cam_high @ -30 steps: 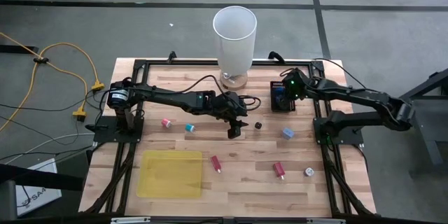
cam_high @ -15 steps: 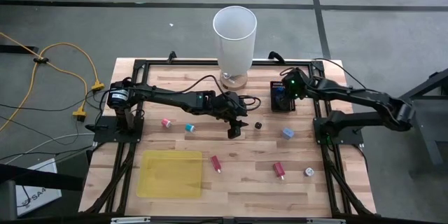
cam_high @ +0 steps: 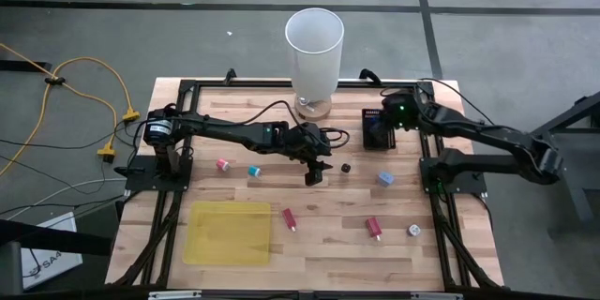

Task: Pick & Place Office items
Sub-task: Put the blue digital clock into the black bin

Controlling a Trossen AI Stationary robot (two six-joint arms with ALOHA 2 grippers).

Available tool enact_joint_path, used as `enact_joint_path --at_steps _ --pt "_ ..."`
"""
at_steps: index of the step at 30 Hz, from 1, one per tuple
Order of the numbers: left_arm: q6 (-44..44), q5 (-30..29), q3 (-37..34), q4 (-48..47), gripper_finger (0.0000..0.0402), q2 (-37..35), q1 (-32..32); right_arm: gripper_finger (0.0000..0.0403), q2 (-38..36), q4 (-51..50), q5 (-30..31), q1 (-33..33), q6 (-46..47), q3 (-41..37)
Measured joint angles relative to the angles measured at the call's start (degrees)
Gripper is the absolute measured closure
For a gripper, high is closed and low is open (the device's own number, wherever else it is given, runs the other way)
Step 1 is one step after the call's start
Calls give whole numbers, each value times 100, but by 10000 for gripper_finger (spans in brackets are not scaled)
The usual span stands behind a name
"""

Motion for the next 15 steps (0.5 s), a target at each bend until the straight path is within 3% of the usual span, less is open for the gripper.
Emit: enact_joint_path --at_steps 15 --pt "-2 0 0 0 212 0 0 300 -472 5 -144 0 73 0"
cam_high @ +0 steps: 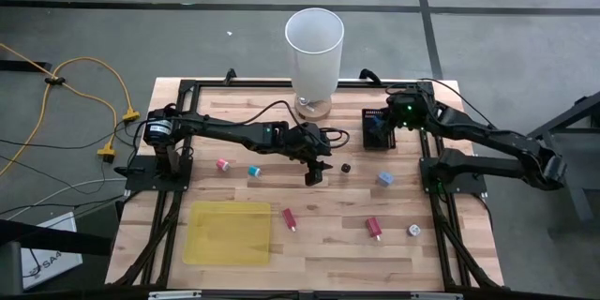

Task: Pick & Place Office items
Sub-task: Put the blue digital clock into the black bin

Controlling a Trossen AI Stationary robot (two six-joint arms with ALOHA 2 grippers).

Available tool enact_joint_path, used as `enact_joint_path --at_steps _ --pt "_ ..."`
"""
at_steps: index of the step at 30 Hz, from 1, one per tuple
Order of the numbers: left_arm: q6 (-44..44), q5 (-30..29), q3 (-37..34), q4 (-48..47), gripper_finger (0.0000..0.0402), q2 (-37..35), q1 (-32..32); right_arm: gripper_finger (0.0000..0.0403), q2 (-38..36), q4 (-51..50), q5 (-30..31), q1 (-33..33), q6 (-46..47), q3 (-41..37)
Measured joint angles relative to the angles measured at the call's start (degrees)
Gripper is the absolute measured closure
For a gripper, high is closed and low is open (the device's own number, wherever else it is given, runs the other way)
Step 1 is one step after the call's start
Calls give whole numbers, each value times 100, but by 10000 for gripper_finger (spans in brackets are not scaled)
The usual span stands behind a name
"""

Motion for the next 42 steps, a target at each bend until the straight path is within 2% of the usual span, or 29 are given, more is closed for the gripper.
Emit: enact_joint_path --at_steps 7,11,18,21,27,42 --pt "2 0 0 0 212 0 0 300 2 -20 -71 -2 6 0" --pt "2 0 0 0 212 0 2 300 2 -18 -396 0 149 0" --pt "0 0 0 -2 212 0 -11 300 4 -18 -1318 11 159 2" --pt "2 0 0 -2 212 0 -44 300 4 9 -1414 183 132 2" --pt "2 0 0 -4 212 0 -115 300 4 217 -1355 894 121 4" --pt "2 -4 -1 -9 212 0 -251 300 7 537 -250 3328 797 4"
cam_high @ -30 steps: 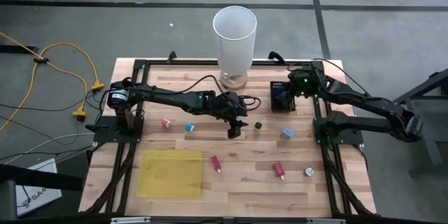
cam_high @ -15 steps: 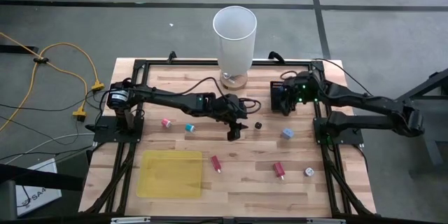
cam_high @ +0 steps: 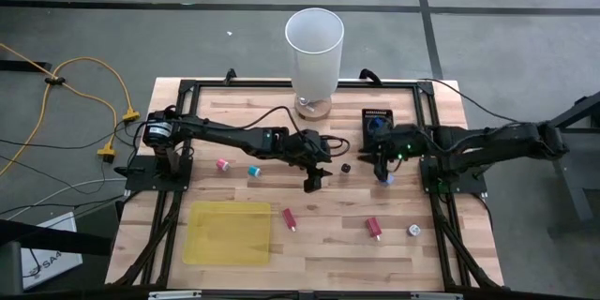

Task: Pick & Place Office items
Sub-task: Put the blue digital clock into the black bin

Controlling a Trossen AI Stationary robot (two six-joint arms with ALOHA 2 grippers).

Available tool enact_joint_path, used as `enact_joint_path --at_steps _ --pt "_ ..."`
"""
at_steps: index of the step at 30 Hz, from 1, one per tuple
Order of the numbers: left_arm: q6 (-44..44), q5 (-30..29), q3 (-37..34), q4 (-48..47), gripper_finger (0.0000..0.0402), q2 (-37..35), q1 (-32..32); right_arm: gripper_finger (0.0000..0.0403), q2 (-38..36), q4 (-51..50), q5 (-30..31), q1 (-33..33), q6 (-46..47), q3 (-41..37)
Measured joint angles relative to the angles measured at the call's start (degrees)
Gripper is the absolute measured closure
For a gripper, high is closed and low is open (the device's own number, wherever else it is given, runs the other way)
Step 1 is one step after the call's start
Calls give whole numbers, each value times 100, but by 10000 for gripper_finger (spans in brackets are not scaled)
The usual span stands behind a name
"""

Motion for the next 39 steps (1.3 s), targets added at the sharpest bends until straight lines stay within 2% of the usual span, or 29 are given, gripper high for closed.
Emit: enact_joint_path --at_steps 6,11,39 --pt "0 2 1 0 212 0 -88 300 0 5 609 780 -8 0" --pt "0 4 -1 4 212 0 -101 300 0 2 910 1066 -4 2" --pt "-274 4 -1 -227 212 -32 -97 300 0 0 890 1098 -90 0"
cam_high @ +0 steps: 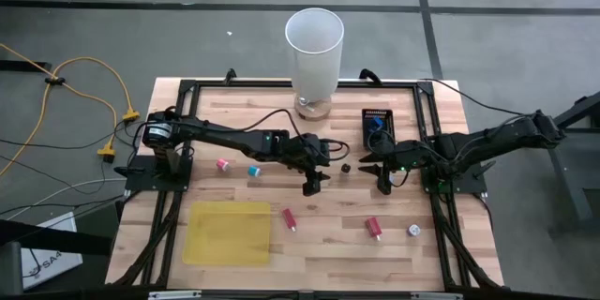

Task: Pick & Place Office items
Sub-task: Put the blue digital clock into the black bin

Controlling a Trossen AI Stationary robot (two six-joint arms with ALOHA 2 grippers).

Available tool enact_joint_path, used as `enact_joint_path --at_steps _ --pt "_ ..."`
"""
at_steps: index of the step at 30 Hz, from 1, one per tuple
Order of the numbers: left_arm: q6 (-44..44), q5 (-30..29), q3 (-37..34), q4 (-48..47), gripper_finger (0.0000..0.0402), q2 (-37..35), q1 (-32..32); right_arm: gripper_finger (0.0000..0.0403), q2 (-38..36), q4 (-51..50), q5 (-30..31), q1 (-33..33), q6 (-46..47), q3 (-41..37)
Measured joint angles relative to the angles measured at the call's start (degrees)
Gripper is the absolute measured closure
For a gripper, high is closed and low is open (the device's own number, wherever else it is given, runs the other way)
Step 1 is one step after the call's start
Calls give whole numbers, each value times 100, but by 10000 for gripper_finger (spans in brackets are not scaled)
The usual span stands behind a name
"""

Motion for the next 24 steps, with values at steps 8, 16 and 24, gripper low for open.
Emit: enact_joint_path --at_steps 8,16,24 --pt "158 -2 0 -606 212 -391 -44 300 4 18 -4 0 0 0" --pt "269 -3 -105 -1243 212 -939 70 300 0 93 -4 0 -1 0" --pt "131 -7 -1459 -414 212 -2041 370 300 2 91 -7 0 0 0"
